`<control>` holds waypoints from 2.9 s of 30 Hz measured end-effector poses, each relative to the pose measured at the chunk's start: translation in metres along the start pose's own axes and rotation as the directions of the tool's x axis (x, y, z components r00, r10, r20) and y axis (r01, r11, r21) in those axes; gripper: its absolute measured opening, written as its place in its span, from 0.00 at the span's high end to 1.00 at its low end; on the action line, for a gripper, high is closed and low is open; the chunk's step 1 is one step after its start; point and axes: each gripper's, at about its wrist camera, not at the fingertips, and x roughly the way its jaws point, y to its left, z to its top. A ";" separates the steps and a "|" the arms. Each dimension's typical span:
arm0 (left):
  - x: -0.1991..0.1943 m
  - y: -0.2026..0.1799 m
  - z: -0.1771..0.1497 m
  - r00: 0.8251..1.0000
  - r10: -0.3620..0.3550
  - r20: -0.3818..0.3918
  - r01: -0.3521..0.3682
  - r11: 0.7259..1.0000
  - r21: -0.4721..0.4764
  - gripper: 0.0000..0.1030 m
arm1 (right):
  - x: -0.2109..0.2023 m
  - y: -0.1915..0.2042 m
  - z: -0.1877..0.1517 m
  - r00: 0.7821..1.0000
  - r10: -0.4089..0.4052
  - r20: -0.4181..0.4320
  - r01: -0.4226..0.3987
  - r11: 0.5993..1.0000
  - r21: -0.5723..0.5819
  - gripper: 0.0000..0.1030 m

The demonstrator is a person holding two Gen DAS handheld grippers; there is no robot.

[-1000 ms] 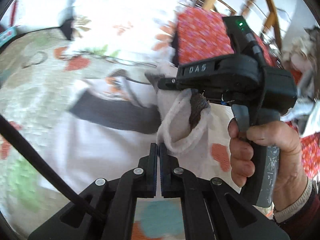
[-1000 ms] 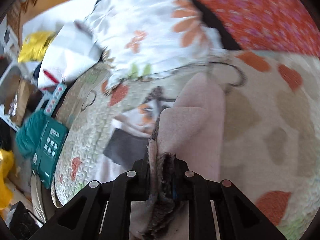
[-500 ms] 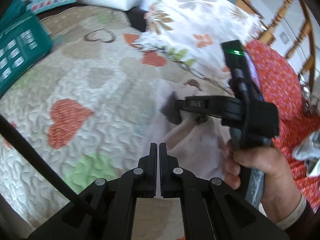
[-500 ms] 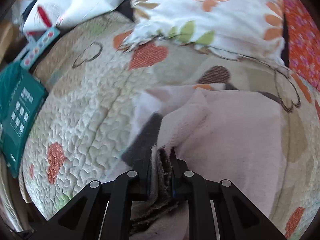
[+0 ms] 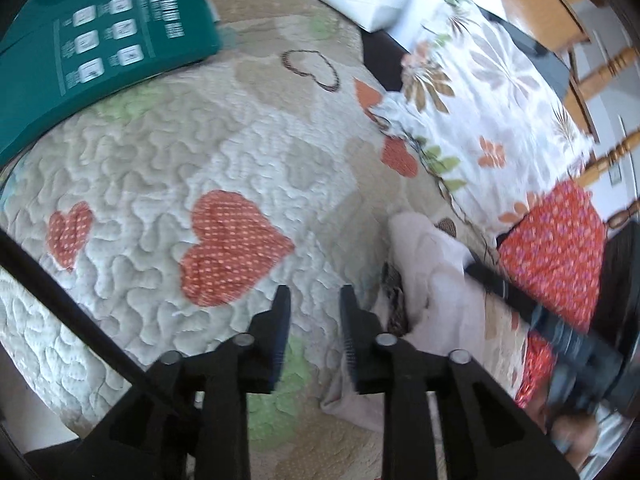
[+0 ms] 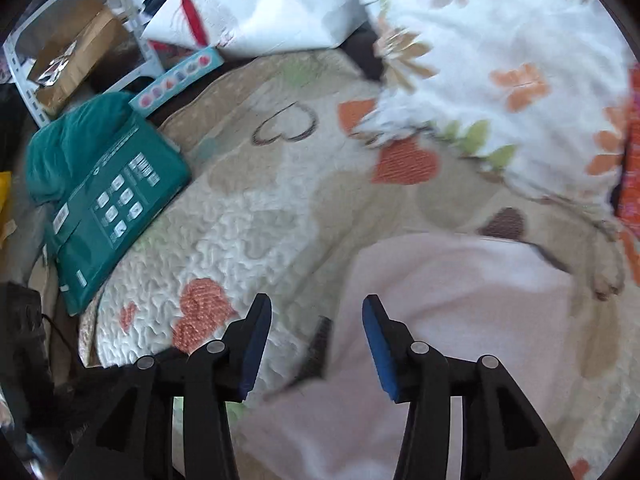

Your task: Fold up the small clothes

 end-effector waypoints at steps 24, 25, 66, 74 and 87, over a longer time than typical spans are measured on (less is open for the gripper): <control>0.046 -0.039 -0.045 0.987 0.144 -0.077 -0.122 0.962 0.242 0.53 | -0.070 -0.048 -0.182 0.992 -0.095 0.085 0.087 0.992 0.097 0.27; 0.050 -0.042 -0.049 0.984 0.159 -0.077 -0.133 0.955 0.263 0.53 | -0.060 -0.047 -0.193 0.991 -0.120 0.058 0.115 0.991 0.074 0.27; 0.059 -0.049 -0.085 0.974 0.199 -0.109 -0.163 0.947 0.275 0.53 | 0.082 -0.010 -0.019 0.987 -0.112 -0.117 0.101 0.990 -0.097 0.97; 0.062 -0.051 -0.082 0.971 0.212 -0.108 -0.177 0.947 0.267 0.53 | 0.130 -0.005 0.019 0.979 -0.145 -0.146 0.132 0.987 -0.090 0.95; 0.037 -0.052 -0.074 0.983 0.182 -0.031 -0.166 0.946 0.277 0.51 | -0.012 -0.069 -0.066 0.997 -0.069 -0.029 0.071 0.995 0.076 0.75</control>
